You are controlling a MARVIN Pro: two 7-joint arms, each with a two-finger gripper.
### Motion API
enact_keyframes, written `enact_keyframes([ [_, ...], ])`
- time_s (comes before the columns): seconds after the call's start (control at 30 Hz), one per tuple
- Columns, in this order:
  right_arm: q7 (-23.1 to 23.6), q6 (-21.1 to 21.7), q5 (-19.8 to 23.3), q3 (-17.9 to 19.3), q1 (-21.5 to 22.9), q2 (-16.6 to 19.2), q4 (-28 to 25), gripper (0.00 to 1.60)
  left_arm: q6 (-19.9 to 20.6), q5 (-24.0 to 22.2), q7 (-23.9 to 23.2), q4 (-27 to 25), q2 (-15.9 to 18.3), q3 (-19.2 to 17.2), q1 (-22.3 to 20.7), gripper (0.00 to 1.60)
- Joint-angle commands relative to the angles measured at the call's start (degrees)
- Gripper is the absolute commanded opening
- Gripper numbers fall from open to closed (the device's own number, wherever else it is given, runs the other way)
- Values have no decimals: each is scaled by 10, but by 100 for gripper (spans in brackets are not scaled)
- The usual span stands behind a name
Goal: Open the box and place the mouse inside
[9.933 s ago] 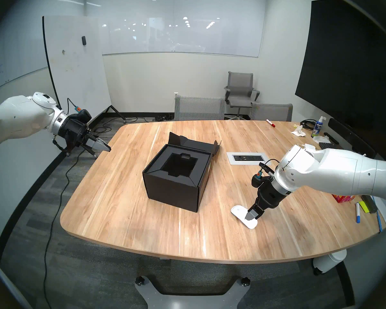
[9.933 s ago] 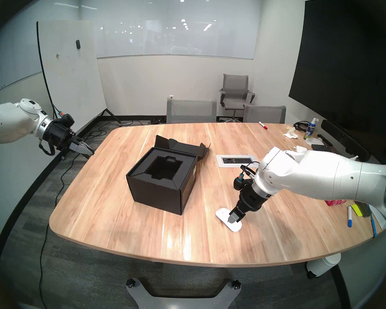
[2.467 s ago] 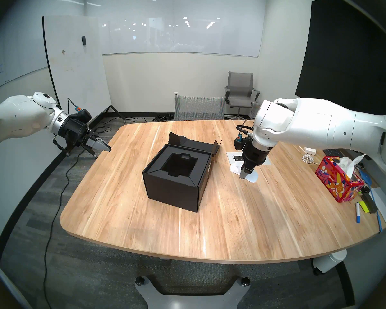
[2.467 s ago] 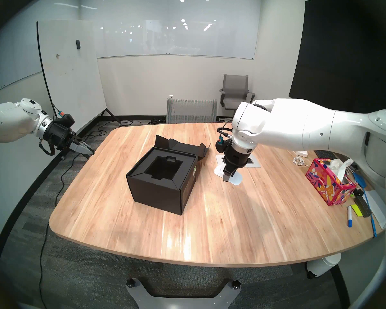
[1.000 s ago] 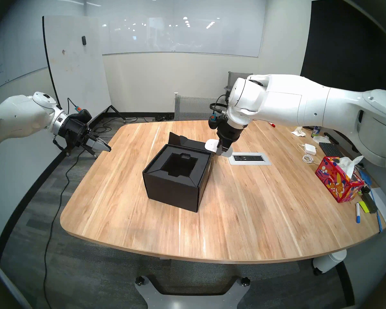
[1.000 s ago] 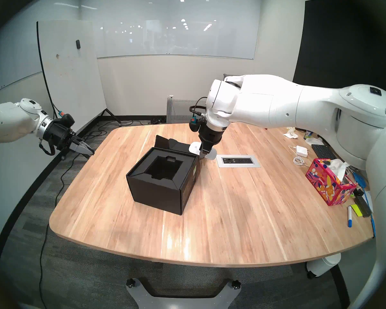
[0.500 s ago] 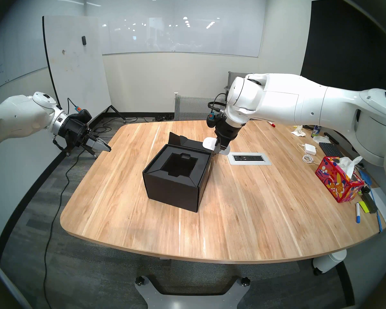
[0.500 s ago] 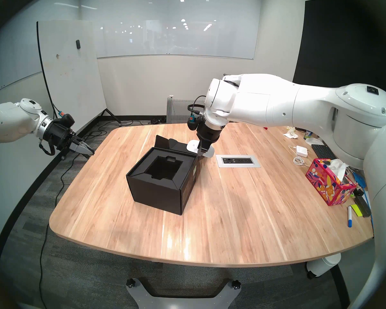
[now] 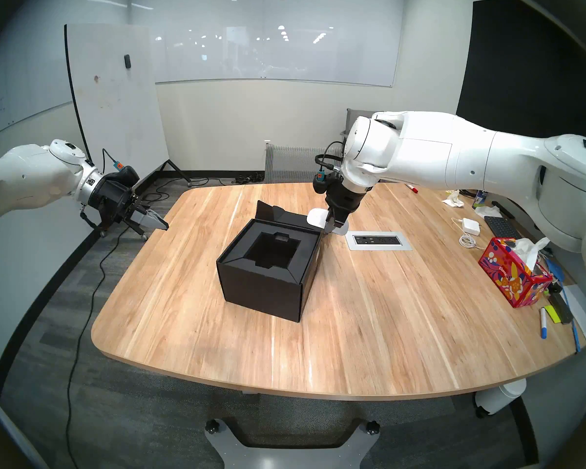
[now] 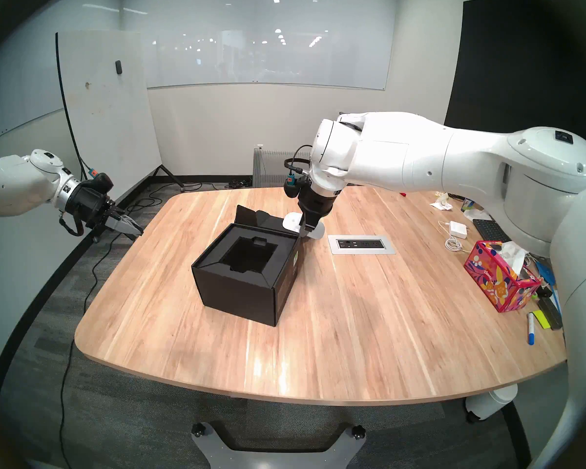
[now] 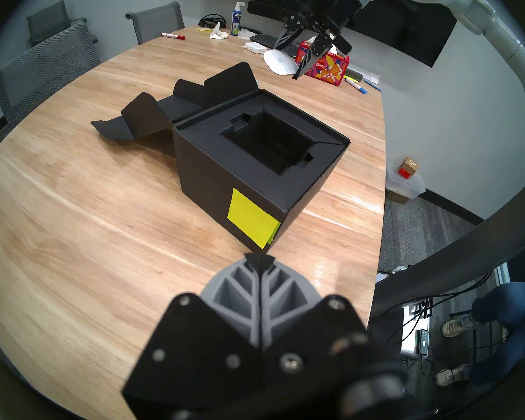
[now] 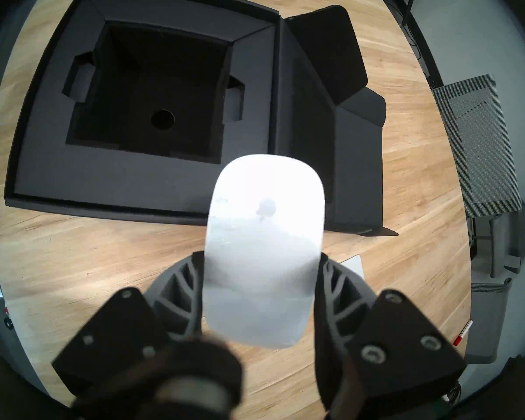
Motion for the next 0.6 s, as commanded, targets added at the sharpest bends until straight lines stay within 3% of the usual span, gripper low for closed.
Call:
enact_keyframes([
  [0.0, -4, -9, 0, 14, 12, -9, 20, 0, 0, -4, 0, -1, 0, -2, -12, 0],
  [0.57, 4, -62, -3, 29, -8, -65, 118, 0, 0, -4, 0, 0, 0, -2, -12, 0],
])
